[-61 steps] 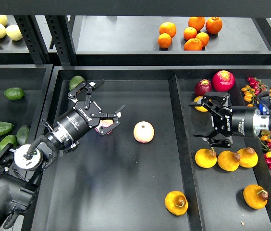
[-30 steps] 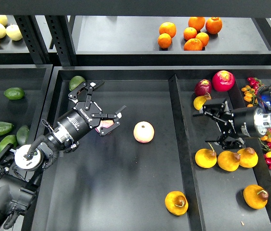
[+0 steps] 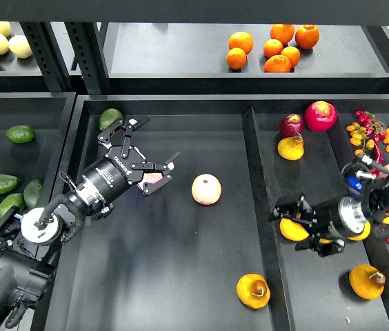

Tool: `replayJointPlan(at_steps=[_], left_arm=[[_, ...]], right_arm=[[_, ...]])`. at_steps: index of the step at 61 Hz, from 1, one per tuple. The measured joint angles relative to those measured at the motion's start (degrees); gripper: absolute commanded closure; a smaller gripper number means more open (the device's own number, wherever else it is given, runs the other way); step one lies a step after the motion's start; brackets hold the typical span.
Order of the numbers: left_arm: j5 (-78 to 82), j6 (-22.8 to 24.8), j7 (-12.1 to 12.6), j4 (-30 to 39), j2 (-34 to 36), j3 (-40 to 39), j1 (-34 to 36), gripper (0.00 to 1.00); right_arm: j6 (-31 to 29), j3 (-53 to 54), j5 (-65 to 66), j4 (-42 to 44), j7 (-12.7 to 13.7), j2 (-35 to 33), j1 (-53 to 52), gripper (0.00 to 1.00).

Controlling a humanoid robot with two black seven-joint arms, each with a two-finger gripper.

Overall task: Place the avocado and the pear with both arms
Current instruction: 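Move the right gripper down toward the yellow pear on the table, then close the right gripper around the yellow pear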

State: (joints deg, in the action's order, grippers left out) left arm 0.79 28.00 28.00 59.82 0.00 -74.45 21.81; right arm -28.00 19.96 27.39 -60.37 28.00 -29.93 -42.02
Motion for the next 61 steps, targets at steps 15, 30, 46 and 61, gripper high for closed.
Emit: replayJointPlan(at_steps=[15,30,46,61], left_arm=[[0.00,0.00,0.00,-0.22,0.00,0.00,-0.01,0.02],[0.08,0.00,0.00,-0.29,0.00,-0.07,-0.01,0.02],[0.09,0.00,0.00,-0.32,0.00,0.01,-0.01,0.02],[0.09,0.00,0.00,-0.31,0.00,0.01,-0.01,0.02]], right_arm=[[0.00,0.08,2.31,2.89,0.00,3.80,1.87,0.01],[0.00,0.11,2.75,5.12,0.00,6.68,3.84,0.01],[0.00,0.20,3.62,7.12,0.00,8.57,5.62,0.01],[0.00,0.25,3.64,8.28,0.00,10.16,6.51,0.02]])
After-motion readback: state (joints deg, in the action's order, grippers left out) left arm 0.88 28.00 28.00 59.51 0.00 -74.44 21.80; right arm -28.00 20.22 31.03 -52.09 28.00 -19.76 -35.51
